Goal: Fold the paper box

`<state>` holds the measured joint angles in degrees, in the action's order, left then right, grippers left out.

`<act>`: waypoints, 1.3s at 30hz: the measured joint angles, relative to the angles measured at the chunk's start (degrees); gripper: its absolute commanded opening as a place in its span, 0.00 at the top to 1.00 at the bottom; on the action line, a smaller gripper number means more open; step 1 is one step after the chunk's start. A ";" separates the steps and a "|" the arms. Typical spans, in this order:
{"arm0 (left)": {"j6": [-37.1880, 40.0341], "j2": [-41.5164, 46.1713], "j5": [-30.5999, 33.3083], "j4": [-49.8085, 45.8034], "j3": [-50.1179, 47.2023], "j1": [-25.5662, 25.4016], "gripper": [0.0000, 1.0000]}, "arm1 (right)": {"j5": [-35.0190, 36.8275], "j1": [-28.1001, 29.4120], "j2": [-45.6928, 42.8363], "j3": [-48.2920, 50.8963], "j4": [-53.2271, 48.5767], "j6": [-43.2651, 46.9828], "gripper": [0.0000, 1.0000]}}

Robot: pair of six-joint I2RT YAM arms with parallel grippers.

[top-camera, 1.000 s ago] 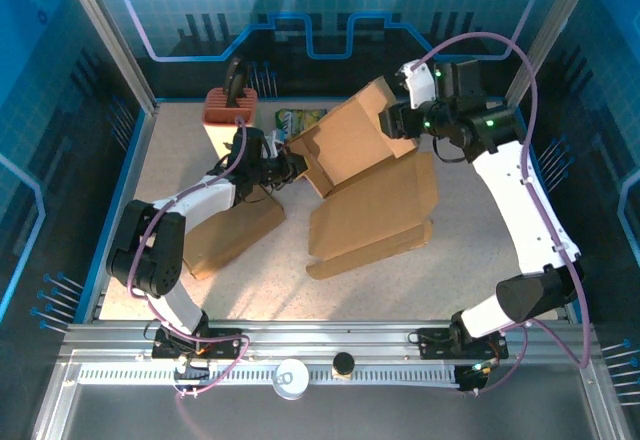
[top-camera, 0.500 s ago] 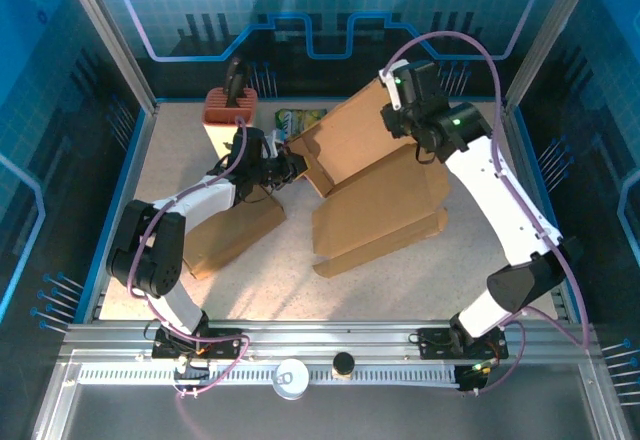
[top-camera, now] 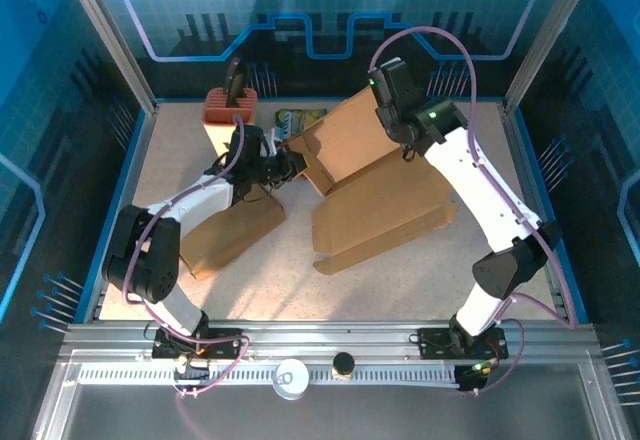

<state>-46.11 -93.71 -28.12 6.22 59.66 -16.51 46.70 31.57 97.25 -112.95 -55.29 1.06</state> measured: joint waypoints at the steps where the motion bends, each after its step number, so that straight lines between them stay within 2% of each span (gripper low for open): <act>1: 0.00 0.11 0.04 0.00 0.00 0.00 1.00 | 0.17 0.00 0.28 -0.52 -0.39 0.04 0.79; 8: 0.13 0.50 0.72 -1.03 0.00 0.02 1.00 | 0.81 -0.22 2.27 -1.95 -1.81 0.07 0.80; 16: 0.20 0.57 0.87 -1.68 0.00 0.00 1.00 | 3.45 -0.28 4.35 -2.14 -3.21 -1.22 1.00; 31: 1.25 0.57 1.11 -2.19 0.33 -0.26 1.00 | 6.19 -0.22 2.67 2.91 -1.73 -5.90 1.00; 39: 1.25 0.48 7.54 -5.64 0.85 -2.32 0.98 | 5.03 -0.07 0.00 9.57 -0.79 -10.71 1.00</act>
<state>-44.86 -93.23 -20.58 0.58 60.51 -18.83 51.72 31.51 97.25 -103.37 -56.07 -9.65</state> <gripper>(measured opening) 0.062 0.041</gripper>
